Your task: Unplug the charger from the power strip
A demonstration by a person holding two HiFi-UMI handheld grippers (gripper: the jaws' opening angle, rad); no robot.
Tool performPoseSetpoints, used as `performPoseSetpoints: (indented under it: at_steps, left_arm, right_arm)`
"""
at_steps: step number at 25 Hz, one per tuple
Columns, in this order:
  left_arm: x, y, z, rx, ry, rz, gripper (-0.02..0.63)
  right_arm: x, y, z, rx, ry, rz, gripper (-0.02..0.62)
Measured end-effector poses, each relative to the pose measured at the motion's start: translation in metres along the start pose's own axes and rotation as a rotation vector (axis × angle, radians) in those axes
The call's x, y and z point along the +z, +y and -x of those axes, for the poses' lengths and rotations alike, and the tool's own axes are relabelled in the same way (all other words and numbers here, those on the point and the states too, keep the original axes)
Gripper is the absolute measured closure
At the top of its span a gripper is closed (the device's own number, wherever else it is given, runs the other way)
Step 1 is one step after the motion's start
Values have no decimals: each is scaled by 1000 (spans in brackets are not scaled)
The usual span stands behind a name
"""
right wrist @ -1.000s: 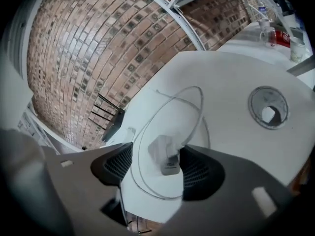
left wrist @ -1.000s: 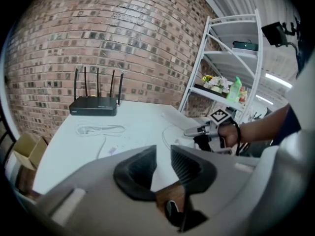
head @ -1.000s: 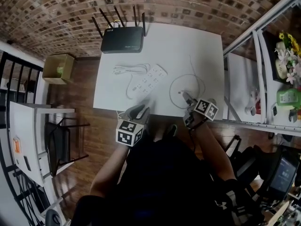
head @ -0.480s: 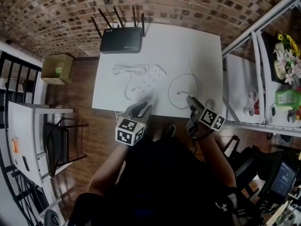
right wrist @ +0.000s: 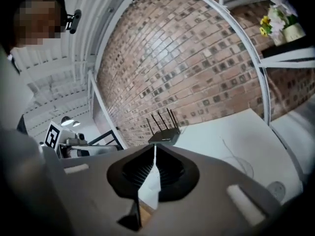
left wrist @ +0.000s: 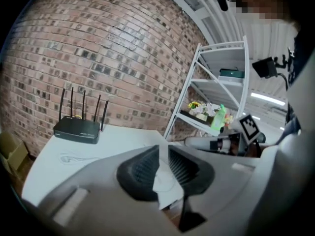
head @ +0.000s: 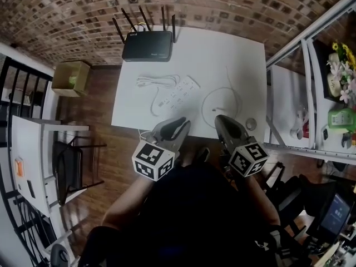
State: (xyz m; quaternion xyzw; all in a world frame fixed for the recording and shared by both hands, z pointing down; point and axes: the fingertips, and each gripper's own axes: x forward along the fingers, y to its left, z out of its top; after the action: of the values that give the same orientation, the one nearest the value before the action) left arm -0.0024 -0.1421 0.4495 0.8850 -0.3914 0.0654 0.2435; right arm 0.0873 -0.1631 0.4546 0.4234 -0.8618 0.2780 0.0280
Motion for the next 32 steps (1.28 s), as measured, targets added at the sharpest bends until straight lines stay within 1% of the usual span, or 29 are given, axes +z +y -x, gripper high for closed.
performPoseSetpoints:
  at_steps: [4, 7, 13, 22, 32]
  left_arm:
    - [15, -15, 6, -20, -44, -1, 551]
    - [16, -18, 9, -21, -51, -2, 552]
    - [16, -14, 11, -18, -47, 9, 552]
    - [20, -17, 11, -23, -49, -7, 552]
    - [23, -17, 10, -26, -41, -19, 552]
  right_arm:
    - [7, 18, 2, 21, -14, 87, 578]
    - [9, 23, 2, 27, -25, 116, 578]
    - [10, 28, -1, 35, -26, 134, 578]
    - [14, 27, 3, 26, -23, 154, 578]
    - [20, 21, 5, 8, -30, 147, 578]
